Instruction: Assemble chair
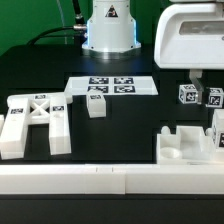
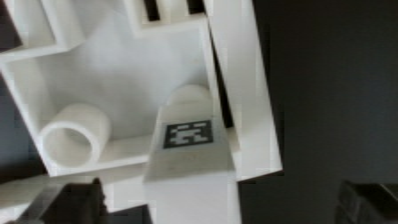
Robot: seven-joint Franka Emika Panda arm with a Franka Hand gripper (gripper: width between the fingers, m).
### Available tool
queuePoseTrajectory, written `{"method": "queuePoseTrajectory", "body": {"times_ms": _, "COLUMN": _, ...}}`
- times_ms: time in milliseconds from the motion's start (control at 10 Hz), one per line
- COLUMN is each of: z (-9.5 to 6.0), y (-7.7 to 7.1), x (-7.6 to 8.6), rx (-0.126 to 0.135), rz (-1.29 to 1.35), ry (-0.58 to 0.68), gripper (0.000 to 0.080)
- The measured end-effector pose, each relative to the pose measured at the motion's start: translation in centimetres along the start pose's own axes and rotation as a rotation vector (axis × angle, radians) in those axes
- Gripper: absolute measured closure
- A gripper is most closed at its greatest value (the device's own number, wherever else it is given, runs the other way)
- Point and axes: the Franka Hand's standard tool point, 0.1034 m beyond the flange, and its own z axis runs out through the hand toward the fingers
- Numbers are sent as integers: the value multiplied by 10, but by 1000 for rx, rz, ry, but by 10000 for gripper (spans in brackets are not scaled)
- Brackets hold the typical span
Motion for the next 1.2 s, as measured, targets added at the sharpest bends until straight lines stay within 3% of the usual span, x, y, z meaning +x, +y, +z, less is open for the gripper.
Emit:
{"method": "queuePoseTrajectory", "body": {"times_ms": 100, "z": -2, "y": 4, "x": -7, "rx": -3, "rz": 35, "ry": -10, "gripper": 151}}
{"method": "queuePoseTrajectory", "body": {"times_ms": 600, "z": 0, "y": 10, "x": -9, "rx": 1, "rz": -30, "ry": 12, "gripper": 151}}
{"method": "queuePoseTrajectory", "body": {"times_ms": 900, "z": -5, "y": 65, "x": -52, "rx": -2, "rz": -180, "ry": 35, "gripper": 151}}
{"method": "queuePoseTrajectory", "body": {"times_ms": 1000, "z": -8, "y": 74, "x": -51, "rx": -5, "rz": -173, "ry": 35, "gripper": 151}}
{"method": "queuePoseTrajectory", "body": {"times_ms": 1200, "z": -7, "y": 76, "x": -51, "rx": -6, "rz": -171, "ry": 38, "gripper": 151}}
